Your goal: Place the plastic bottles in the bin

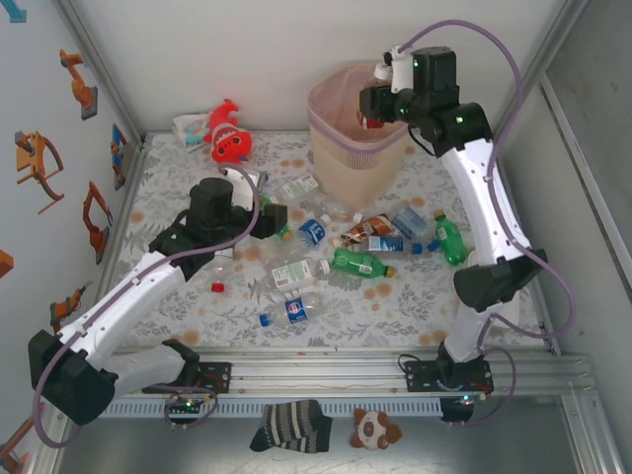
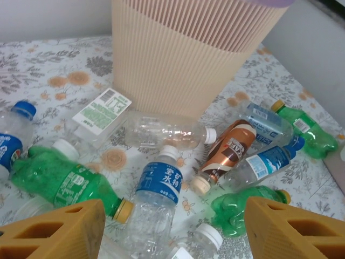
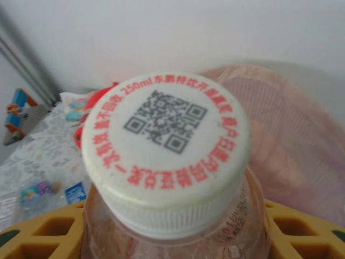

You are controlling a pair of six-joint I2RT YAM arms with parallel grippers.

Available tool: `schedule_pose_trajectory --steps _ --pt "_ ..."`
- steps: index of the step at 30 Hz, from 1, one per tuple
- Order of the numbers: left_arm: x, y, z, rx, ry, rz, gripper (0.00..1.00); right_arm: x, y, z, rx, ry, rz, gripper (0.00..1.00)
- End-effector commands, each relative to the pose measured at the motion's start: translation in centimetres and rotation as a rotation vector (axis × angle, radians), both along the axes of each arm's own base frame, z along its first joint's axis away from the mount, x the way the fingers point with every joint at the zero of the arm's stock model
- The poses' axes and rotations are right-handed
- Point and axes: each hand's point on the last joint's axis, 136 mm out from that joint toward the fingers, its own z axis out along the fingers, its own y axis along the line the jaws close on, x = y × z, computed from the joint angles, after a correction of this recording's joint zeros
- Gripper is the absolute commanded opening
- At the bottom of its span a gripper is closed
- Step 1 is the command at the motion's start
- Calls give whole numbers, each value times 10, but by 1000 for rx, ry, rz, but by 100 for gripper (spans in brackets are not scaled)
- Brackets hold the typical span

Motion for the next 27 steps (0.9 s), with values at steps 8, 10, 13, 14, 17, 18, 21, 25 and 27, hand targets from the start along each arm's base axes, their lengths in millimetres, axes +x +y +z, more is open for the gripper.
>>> schedule_pose_trajectory --steps 8,10,13,14,17,18,21,25,27 --pt "-8 11 -9 4 36 21 69 70 -27 -35 -196 -54 -87 55" --pt "-8 11 -11 9 41 22 69 81 -29 -45 -210 -49 -97 55" --pt "-8 12 -13 14 46 26 68 95 -29 -58 -218 -51 -101 55" --pt "-8 13 -13 16 46 27 68 101 -28 -62 -217 -54 -101 55" --pt "-7 15 -15 22 45 38 69 115 -24 -70 -201 -68 -100 55" --pt "-7 16 -15 24 46 41 68 119 -21 -73 -191 -70 -99 55" --pt "-8 19 -17 27 44 54 68 133 -14 -80 -151 -85 -101 56" --pt "-10 25 -19 34 42 71 68 153 -9 -91 -101 -99 -125 56" --pt "-12 29 -19 35 41 81 68 161 -7 -98 -82 -103 -137 56"
